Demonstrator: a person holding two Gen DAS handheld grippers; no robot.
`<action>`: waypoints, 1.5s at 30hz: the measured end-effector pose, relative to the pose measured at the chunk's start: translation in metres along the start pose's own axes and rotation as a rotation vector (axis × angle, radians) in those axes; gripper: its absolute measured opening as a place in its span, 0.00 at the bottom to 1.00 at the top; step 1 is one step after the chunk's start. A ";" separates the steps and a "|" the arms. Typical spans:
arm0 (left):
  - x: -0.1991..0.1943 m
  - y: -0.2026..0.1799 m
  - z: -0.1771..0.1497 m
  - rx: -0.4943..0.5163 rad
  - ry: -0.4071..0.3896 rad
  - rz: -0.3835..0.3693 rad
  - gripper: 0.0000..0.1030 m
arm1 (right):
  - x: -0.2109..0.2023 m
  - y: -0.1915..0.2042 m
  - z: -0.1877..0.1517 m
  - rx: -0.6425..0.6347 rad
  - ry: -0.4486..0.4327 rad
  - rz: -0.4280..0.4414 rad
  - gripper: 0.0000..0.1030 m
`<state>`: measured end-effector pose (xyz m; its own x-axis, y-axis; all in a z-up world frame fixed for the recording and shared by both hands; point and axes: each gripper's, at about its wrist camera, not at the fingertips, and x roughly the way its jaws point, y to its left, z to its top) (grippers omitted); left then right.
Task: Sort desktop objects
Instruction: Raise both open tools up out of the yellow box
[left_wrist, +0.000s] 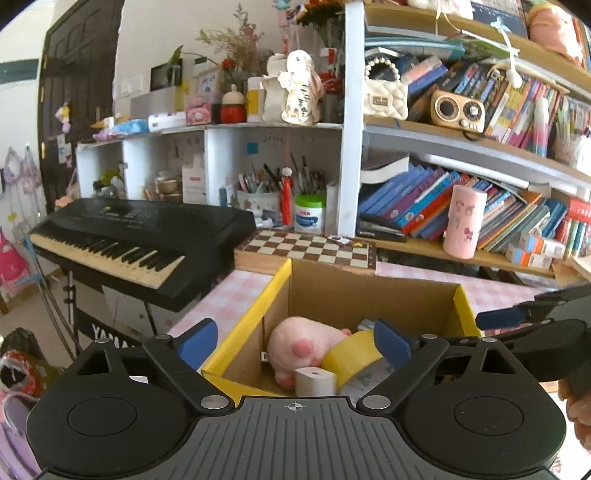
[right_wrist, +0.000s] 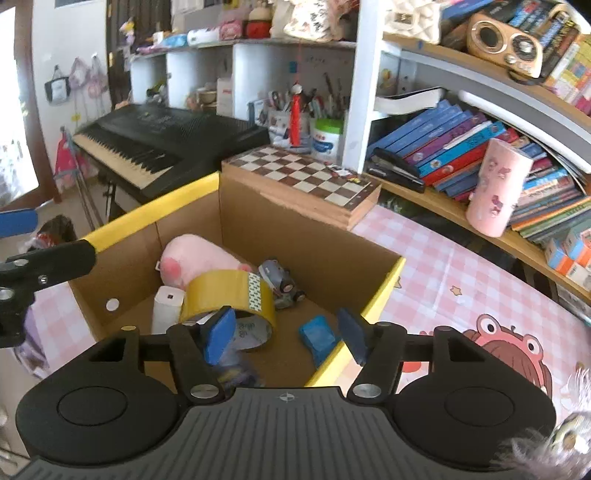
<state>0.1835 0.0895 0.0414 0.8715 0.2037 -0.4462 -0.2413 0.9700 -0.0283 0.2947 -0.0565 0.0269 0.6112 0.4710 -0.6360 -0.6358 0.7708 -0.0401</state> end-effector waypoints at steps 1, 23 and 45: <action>-0.002 0.001 0.000 -0.003 0.001 -0.008 0.91 | -0.002 0.000 0.000 0.006 -0.001 -0.005 0.58; -0.052 -0.001 -0.026 0.036 0.019 -0.123 0.91 | -0.080 0.006 -0.059 0.205 -0.034 -0.154 0.59; -0.124 -0.005 -0.089 0.146 0.082 -0.143 0.91 | -0.164 0.058 -0.170 0.445 -0.035 -0.318 0.65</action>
<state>0.0386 0.0476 0.0174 0.8533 0.0567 -0.5183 -0.0480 0.9984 0.0302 0.0777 -0.1616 -0.0022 0.7607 0.1932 -0.6197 -0.1607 0.9810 0.1085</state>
